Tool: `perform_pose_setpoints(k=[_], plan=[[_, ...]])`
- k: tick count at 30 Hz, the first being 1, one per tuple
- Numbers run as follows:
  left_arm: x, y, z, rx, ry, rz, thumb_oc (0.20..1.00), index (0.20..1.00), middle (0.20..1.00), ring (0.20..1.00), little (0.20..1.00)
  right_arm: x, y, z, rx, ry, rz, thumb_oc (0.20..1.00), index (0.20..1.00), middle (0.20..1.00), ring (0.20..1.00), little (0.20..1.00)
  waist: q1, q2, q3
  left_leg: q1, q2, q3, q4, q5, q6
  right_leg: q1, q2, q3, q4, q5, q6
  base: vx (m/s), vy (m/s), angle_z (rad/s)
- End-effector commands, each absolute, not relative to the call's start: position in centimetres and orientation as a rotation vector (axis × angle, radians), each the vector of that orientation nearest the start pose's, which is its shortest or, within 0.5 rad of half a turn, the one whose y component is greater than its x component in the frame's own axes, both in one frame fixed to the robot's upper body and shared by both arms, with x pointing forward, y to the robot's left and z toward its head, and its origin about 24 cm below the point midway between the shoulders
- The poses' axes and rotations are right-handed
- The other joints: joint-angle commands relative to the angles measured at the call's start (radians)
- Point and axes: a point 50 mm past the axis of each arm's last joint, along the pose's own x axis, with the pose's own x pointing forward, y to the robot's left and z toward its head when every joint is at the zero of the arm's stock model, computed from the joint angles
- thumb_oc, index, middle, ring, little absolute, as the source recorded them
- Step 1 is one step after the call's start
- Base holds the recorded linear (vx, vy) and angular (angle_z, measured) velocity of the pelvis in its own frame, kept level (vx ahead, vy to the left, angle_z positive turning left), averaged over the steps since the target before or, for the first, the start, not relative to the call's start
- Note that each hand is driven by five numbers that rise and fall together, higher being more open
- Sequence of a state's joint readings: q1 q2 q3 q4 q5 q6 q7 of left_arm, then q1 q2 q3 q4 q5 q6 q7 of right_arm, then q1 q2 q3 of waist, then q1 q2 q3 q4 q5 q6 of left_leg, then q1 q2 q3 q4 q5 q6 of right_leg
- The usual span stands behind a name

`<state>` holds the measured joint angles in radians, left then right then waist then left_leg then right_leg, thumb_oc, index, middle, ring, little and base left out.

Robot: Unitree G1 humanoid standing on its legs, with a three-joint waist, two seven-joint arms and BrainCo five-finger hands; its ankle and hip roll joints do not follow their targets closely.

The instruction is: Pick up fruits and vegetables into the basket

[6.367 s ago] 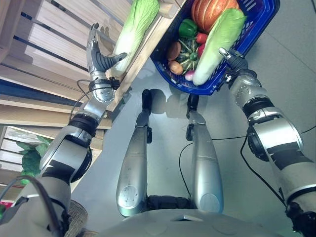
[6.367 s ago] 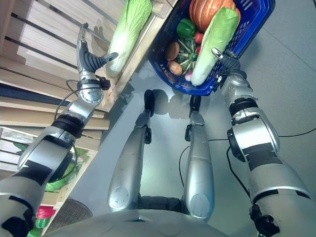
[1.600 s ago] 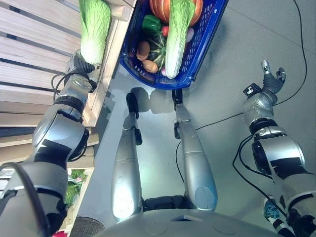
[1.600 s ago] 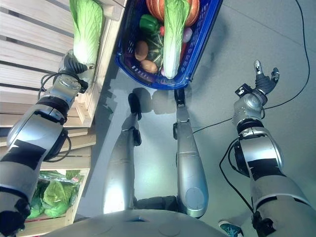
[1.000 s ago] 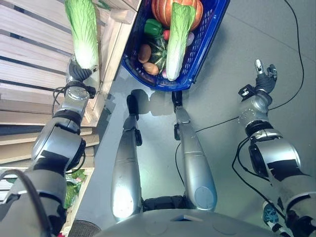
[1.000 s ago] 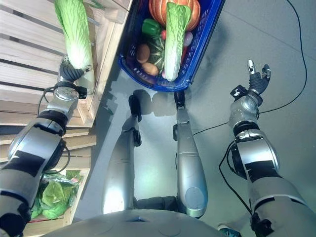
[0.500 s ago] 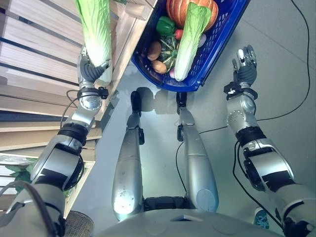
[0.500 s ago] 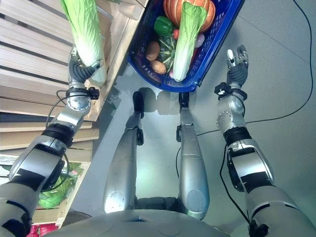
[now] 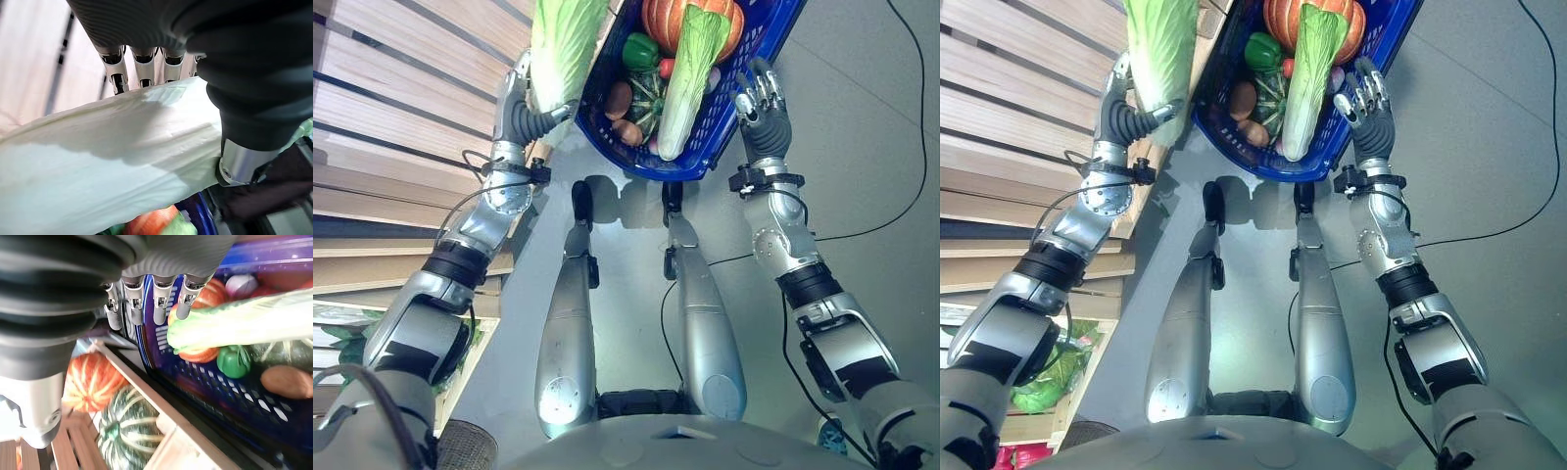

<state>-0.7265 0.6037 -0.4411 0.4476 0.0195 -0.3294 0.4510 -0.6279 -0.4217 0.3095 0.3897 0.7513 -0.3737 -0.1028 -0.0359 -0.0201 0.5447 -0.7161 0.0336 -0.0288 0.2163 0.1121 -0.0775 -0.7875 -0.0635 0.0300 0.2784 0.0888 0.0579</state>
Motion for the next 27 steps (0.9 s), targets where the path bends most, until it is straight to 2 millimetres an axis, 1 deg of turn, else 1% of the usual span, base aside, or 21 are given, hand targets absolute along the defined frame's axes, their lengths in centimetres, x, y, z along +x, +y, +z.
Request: perform_pose_setpoints(k=[1, 3, 7, 10, 15, 16, 22, 27], plan=[[34.1, 15.5, 20.5, 0.636, -0.800, -0.019, 0.200, 0.200, 0.200, 0.200, 0.200, 33.8, -15.9, 17.8, 0.187, -0.518, 0.236, 1.000, 1.000, 1.000, 1.000, 1.000, -0.009, 0.027, -0.025, 0.017, -0.061, 0.015, 0.014, -0.052, 0.020, 0.073, 0.038, -0.086, 0.025, -0.073, 0.013, 0.00, 0.000, 0.00], [34.0, 15.1, 20.8, 0.645, -0.817, -0.044, 0.200, 0.200, 0.200, 0.200, 0.200, 33.8, -15.7, 17.9, 0.173, -0.513, 0.260, 1.000, 1.000, 1.000, 1.000, 1.000, -0.011, 0.026, -0.025, 0.019, -0.060, 0.017, 0.012, -0.051, 0.021, 0.074, 0.038, -0.085, 0.024, -0.071, 0.014, 0.00, 0.000, 0.00], [33.7, 13.5, 21.9, 0.692, -0.875, -0.132, 0.200, 0.200, 0.200, 0.200, 0.200, 33.8, -14.2, 18.4, 0.132, -0.497, 0.362, 1.000, 1.000, 1.000, 1.000, 1.000, -0.014, 0.023, -0.025, 0.015, -0.057, 0.020, 0.008, -0.042, 0.021, 0.070, 0.039, -0.081, 0.020, -0.060, 0.018, 0.00, 0.000, 0.00], [33.4, 12.6, 22.2, 0.701, -0.890, -0.189, 0.200, 0.200, 0.200, 0.200, 0.200, 33.6, -13.2, 18.5, 0.110, -0.486, 0.409, 1.000, 1.000, 1.000, 1.000, 1.000, -0.014, 0.020, -0.025, 0.017, -0.056, 0.022, 0.007, -0.043, 0.021, 0.071, 0.039, -0.080, 0.019, -0.057, 0.021, 0.00, 0.000, 0.00], [32.9, 11.4, 22.1, 0.731, -0.915, -0.275, 0.200, 0.200, 0.200, 0.200, 0.200, 33.4, -12.3, 18.3, 0.097, -0.469, 0.459, 1.000, 1.000, 1.000, 1.000, 1.000, -0.013, 0.018, -0.025, 0.022, -0.054, 0.025, 0.009, -0.048, 0.021, 0.076, 0.038, -0.079, 0.021, -0.060, 0.023, 0.00, 0.000, 0.00], [32.7, 10.9, 22.2, 0.732, -0.921, -0.310, 0.200, 0.200, 0.200, 0.200, 0.200, 33.4, -12.0, 18.4, 0.098, -0.467, 0.483, 1.000, 1.000, 1.000, 1.000, 1.000, -0.012, 0.017, -0.025, 0.016, -0.054, 0.024, 0.010, -0.043, 0.021, 0.071, 0.037, -0.079, 0.020, -0.055, 0.024, 0.00, 0.000, 0.00], [32.1, 9.6, 21.8, 0.763, -0.934, -0.420, 0.200, 0.200, 0.200, 0.200, 0.200, 33.1, -10.9, 18.4, 0.107, -0.444, 0.560, 1.000, 1.000, 1.000, 1.000, 1.000, -0.010, 0.014, -0.025, 0.020, -0.054, 0.025, 0.013, -0.050, 0.020, 0.076, 0.034, -0.079, 0.018, -0.057, 0.027, 0.00, 0.000, 0.00], [31.9, 9.0, 21.4, 0.780, -0.918, -0.488, 0.200, 0.200, 0.200, 0.200, 0.200, 33.0, -10.7, 19.1, 0.149, -0.470, 0.581, 1.000, 1.000, 1.000, 1.000, 1.000, -0.009, 0.011, -0.025, 0.020, -0.052, 0.026, 0.014, -0.052, 0.021, 0.073, 0.036, -0.079, 0.021, -0.056, 0.030, 0.00, 0.000, 0.00]])
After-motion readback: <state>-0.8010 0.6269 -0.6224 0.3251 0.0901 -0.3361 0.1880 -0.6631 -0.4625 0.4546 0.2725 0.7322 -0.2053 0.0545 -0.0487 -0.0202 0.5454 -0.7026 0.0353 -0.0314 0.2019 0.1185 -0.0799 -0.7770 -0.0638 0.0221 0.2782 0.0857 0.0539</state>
